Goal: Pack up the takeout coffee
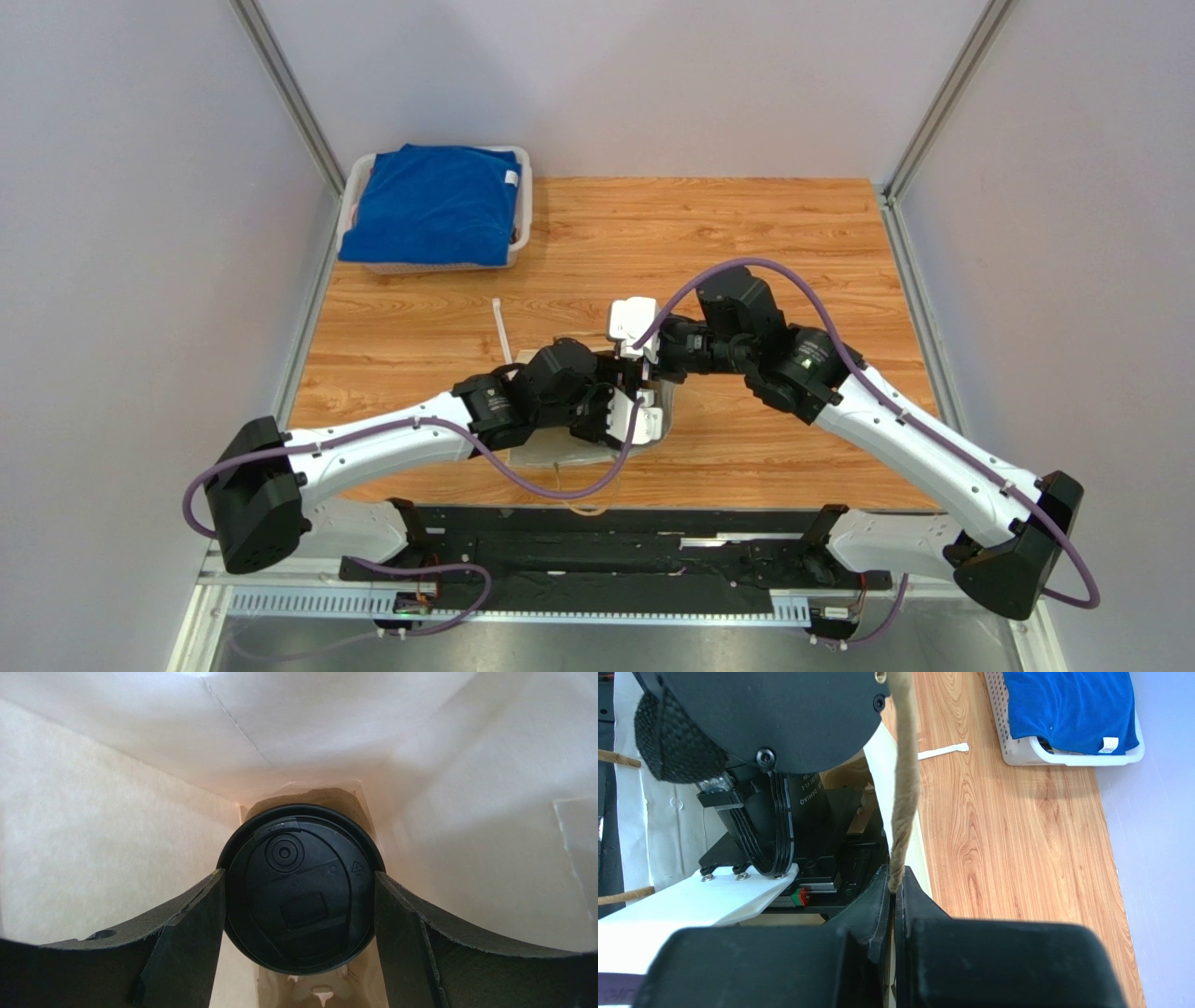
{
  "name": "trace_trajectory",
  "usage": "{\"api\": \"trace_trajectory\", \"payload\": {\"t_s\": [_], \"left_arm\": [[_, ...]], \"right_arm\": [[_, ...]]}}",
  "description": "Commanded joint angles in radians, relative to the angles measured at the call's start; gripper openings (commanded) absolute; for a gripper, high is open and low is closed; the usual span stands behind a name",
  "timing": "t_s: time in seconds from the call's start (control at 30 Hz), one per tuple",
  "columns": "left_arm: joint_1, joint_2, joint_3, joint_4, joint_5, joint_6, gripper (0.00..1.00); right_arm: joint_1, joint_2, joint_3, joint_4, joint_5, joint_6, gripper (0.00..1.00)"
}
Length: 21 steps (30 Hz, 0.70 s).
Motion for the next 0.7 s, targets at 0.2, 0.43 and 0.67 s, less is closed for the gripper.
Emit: {"api": "trace_trajectory", "payload": {"t_s": [0.2,0.43,0.67], "left_arm": [[0.005,0.060,-0.031,-0.035,-0.026,-0.028,0.13],[0.005,0.055,-0.025,-0.061,-0.026,-0.060,0.11],[0.005,-0.061,0.001,-0.066,0.034,-0.097,0.09]], "right_arm": [[0.010,-0.049,-0.006,0.057,-0.048,0.037,0.00],[-0.011,-0.036,0.016,0.042,-0.086,0.055,0.00],[-0.041,-0.013,0.043,0.011,-0.133,0.060,0.00]]}}
